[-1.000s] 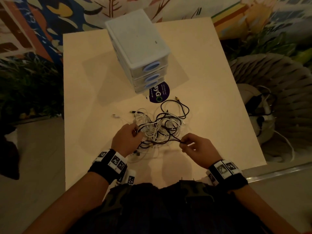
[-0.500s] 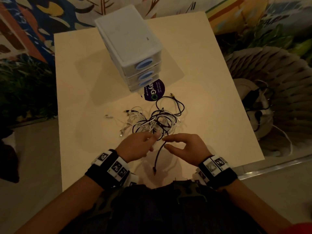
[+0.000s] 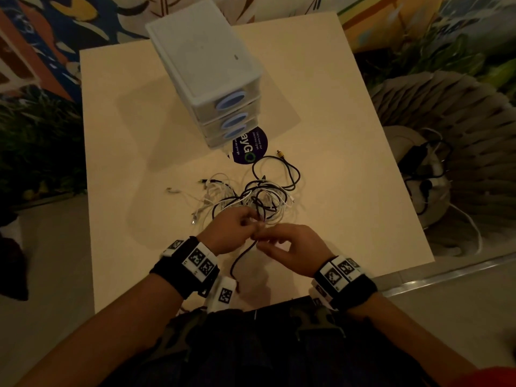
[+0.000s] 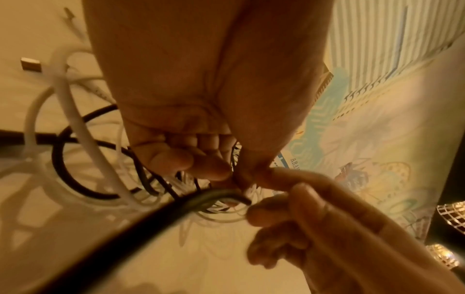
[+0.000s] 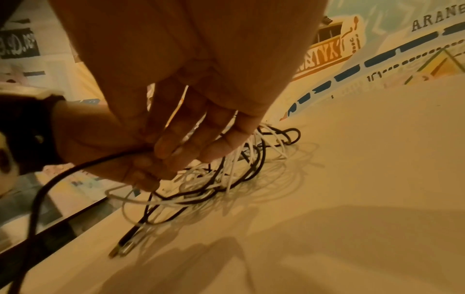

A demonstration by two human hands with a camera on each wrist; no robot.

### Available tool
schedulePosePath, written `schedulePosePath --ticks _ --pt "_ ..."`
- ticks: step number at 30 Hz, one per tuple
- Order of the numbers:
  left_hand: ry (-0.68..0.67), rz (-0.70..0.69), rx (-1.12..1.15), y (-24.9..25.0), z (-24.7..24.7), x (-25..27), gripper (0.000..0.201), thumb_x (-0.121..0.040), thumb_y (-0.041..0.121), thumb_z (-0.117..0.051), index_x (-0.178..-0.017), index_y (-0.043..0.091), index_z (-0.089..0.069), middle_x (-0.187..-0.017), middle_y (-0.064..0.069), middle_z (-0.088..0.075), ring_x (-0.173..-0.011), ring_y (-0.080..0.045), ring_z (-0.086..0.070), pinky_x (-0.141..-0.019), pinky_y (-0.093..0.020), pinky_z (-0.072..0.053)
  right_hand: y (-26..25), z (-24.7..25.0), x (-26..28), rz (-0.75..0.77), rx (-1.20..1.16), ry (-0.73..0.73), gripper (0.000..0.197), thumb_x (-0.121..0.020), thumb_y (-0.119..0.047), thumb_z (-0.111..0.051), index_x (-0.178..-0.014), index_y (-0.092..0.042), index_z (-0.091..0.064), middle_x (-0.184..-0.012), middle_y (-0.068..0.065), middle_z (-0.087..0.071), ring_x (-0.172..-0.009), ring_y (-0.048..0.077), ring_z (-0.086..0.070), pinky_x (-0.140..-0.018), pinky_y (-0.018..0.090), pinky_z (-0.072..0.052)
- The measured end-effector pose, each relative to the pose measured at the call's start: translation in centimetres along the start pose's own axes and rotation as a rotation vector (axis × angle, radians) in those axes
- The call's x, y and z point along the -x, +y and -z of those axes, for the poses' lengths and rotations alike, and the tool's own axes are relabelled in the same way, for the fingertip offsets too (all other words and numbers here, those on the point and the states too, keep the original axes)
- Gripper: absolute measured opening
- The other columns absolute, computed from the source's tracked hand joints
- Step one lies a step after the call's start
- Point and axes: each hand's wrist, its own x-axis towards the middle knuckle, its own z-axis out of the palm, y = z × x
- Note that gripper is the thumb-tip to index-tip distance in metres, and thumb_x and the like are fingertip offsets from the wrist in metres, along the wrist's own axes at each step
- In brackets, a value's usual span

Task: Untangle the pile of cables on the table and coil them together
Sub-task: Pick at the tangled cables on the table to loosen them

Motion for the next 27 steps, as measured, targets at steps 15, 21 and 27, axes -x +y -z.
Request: schedulePosePath --ticks 15,21,27 --pt "0.199 -0.024 -0.052 -0.4 -0.7 1.2 0.005 -0.1 0.031 -0.058 -0.101 0.031 -0.064 -0.084 0.003 -0.064 -0.073 -0.015 -0.058 -0.064 -0.031 -0.044 0.6 4.1 -6.0 -0.128 0.225 0.165 0.029 -0.094 -0.041 -0.063 -0.123 -0.042 -0.066 -0.082 -0.016 -0.057 -0.082 0.008 -0.059 -0.075 0.031 -0.051" --pt "0.177 0.016 0.134 2.4 -0.9 2.0 0.056 -0.103 0.063 -0.032 -0.077 0.021 -0.06 -0.064 0.014 -0.062 -0.062 -0.001 -0.056 -0.067 -0.033 -0.042 0.7 4.2 -6.0 -0.07 0.212 0.204 0.012 -0.092 -0.032 -0.069 -0.103 -0.032 -0.075 -0.087 -0.01 -0.056 -0.078 0.008 -0.055 -0.07 0.031 -0.051" --pt "0.244 -0.05 -0.197 1.2 -1.6 0.6 0.028 -0.097 0.048 -0.055 -0.086 0.023 -0.058 -0.077 0.002 -0.061 -0.072 -0.016 -0.059 -0.069 -0.043 -0.05 0.5 4.1 -6.3 -0.043 0.319 0.054 0.022 -0.094 -0.032 -0.065 -0.114 -0.036 -0.07 -0.092 -0.012 -0.051 -0.083 0.011 -0.055 -0.068 0.025 -0.042"
